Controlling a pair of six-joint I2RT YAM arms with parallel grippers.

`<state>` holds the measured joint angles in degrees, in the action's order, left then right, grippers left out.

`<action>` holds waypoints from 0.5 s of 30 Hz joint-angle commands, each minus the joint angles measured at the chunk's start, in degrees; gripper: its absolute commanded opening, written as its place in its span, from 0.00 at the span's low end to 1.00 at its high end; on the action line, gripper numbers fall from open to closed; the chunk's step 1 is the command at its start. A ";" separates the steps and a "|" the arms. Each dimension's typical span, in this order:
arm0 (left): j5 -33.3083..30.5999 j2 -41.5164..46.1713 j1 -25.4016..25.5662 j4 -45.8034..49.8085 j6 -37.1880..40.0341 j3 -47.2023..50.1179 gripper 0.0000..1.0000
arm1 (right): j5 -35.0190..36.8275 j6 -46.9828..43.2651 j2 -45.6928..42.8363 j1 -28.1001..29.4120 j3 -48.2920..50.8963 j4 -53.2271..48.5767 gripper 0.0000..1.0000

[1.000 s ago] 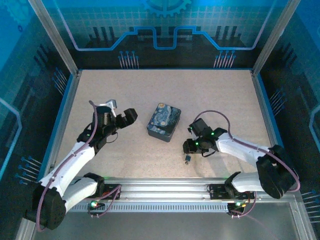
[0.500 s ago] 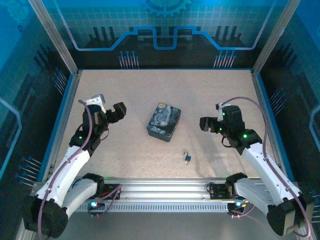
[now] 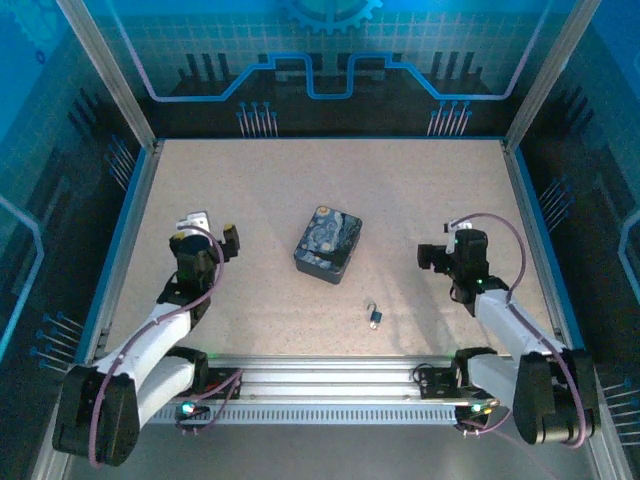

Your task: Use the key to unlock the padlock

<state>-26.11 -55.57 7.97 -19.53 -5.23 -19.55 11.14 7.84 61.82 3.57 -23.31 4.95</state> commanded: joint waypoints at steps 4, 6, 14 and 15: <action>6.04 -7.52 -3.77 -10.81 -1.18 3.11 0.99 | -2.01 -0.42 7.81 -0.89 0.35 19.65 1.00; 9.02 -10.71 -4.51 -14.55 -1.83 3.46 0.99 | -2.96 -0.98 10.31 -0.64 -0.33 22.78 1.00; 15.03 -18.80 -6.15 -25.68 0.69 2.17 0.99 | -3.56 -6.76 17.35 0.08 3.00 40.01 1.00; 15.36 -19.40 -6.29 -25.64 1.29 1.73 0.99 | -3.65 -6.86 18.83 0.12 3.94 42.97 1.00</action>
<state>-14.15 -73.34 2.70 -38.44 -5.72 -17.08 8.47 3.42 77.87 3.38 -21.63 35.90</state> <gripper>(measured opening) 0.990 0.998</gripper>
